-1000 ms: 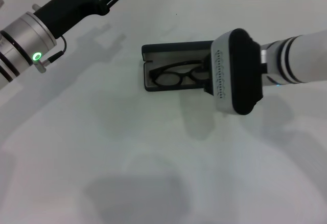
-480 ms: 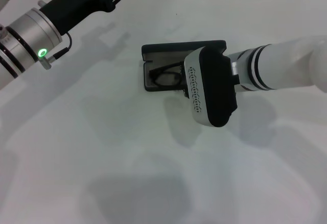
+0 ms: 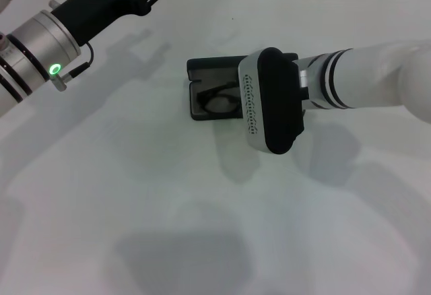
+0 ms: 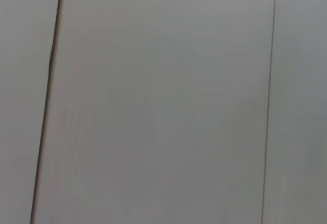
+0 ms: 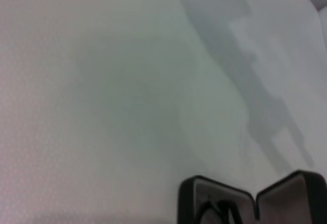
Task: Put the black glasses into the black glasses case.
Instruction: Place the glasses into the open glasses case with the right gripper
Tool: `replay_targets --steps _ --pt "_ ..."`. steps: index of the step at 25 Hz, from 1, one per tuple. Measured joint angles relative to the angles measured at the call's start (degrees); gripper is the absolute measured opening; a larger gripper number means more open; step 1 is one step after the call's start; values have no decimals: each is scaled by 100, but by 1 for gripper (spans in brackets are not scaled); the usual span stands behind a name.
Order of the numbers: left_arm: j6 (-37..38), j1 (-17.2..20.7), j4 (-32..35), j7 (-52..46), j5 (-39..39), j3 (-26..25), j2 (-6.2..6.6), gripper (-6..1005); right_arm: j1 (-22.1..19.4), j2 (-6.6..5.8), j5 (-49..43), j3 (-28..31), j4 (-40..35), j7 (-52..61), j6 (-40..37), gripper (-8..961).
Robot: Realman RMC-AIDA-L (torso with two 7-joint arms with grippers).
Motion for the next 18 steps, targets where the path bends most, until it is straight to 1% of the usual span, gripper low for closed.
replay_targets --steps 2,6,10,15,18 --pt "-3 4 1 1 0 0 3 553 -11 0 0 -24 -46 -14 -29 219" --pt "-10 6 -2 4 0 0 8 553 -26 0 1 -87 -221 -32 -370 219" --pt "-14 -9 -7 5 0 0 5 553 -10 0 59 -311 -262 -43 -402 219" --pt "-14 -31 2 7 0 0 2 553 189 0 143 -561 -33 -50 -230 220" --pt "-14 -33 2 7 0 0 0 553 338 0 271 -607 154 -50 -132 220"
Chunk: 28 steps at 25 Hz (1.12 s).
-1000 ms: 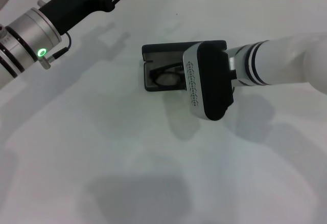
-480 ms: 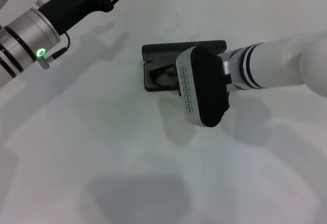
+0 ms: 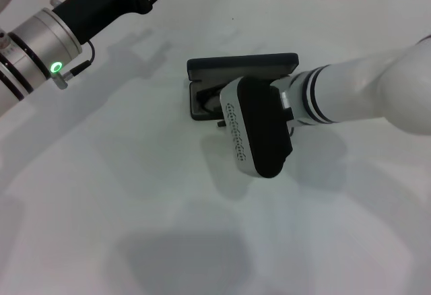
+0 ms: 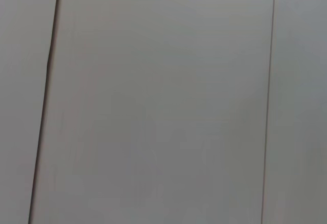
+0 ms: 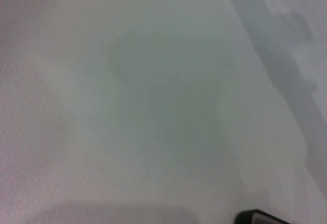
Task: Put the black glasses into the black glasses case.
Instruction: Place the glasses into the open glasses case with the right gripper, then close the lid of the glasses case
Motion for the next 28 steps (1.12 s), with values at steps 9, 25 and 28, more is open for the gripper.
replay_targets --steps 9,25,28 --pt "1 -13 -1 10 3 0 2 553 471 0 503 -23 576 -4 264 221" --pt "1 -11 0 26 9 0 -1 553 375 -1 455 -32 784 -4 909 223" --pt "2 10 0 26 10 0 0 553 214 -9 451 -1 518 -39 841 223"
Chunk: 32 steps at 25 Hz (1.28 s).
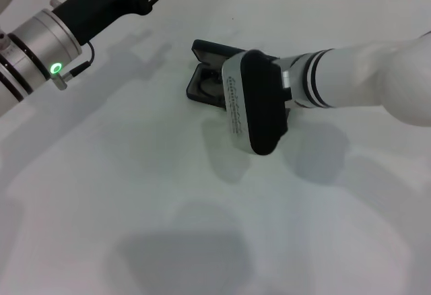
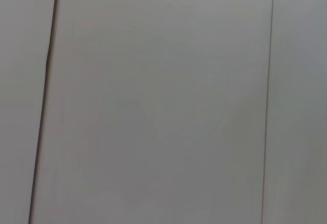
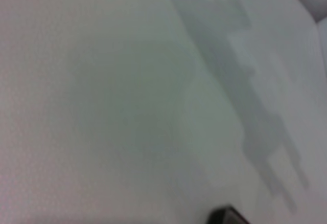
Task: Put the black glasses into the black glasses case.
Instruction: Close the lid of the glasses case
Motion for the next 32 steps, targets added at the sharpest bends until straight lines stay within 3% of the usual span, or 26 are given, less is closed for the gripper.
replay_targets --steps 5,8,11,16,24,30,32 --pt "0 39 -4 -35 0 0 38 553 -794 -39 127 651 -1194 -808 -1090 224" --pt "-33 18 -7 -74 -8 0 44 553 -1473 -3 849 1687 -1826 -1999 -2404 224" --pt "-136 -8 -27 -207 -57 -7 63 553 -1789 -24 1695 2793 -1972 -2599 -3609 224" --pt "-443 -108 -69 -306 32 -10 78 554 -2237 -44 2628 4804 -1602 -3042 -5150 225" --pt "-1486 -911 -71 -950 1517 -1 97 554 -3018 -54 4022 7247 -602 -3448 -6131 225" --pt "-2253 -1462 32 -1026 2430 0 -48 554 -3081 -59 4834 7863 376 -4039 -6223 226" --pt "-2609 -1641 243 -1035 2789 0 -64 554 -3081 -53 4877 7878 487 -4177 -6223 294"
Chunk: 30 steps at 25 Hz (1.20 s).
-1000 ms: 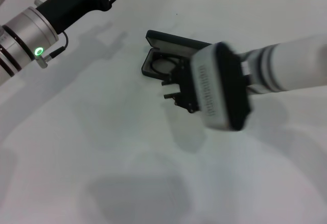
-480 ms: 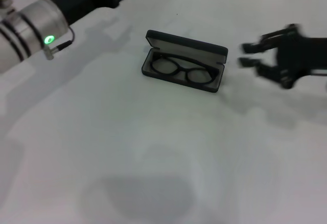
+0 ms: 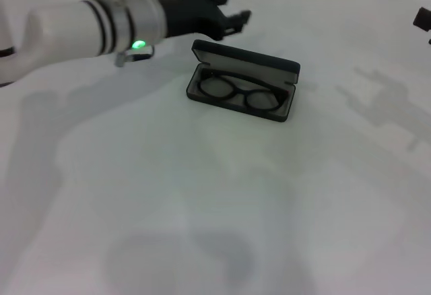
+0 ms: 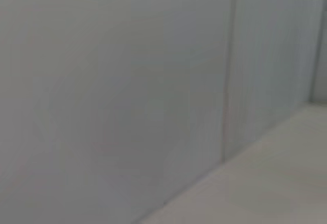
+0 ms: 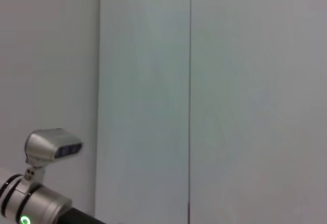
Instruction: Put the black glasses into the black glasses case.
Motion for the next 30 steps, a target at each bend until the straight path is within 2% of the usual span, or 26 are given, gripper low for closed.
replay_targets --steps 3,6,11,21,25,28,29,30 --pt "-544 -168 327 -85 567 1 -2 554 -1 11 5 -4 42 -64 0 397" --pt "-832 -206 532 -155 897 -5 -3 554 12 13 -10 -33 57 -72 14 628" --pt "-775 -79 565 -157 990 -12 -3 554 24 3 -32 -26 101 -92 20 693" --pt "-696 375 689 -90 996 -13 -7 554 115 -8 -56 -39 121 -160 94 692" --pt "59 574 640 331 489 -15 18 554 170 -5 -56 -94 112 -161 45 692" --pt "1454 954 451 1078 -626 -17 48 553 232 -3 -56 -181 109 -162 26 692" --pt "1454 954 451 1078 -626 -17 48 553 253 -2 -56 -221 115 -163 26 692" --pt "1953 1087 383 1230 -924 -18 55 553 279 -1 -58 -289 116 -170 24 692"
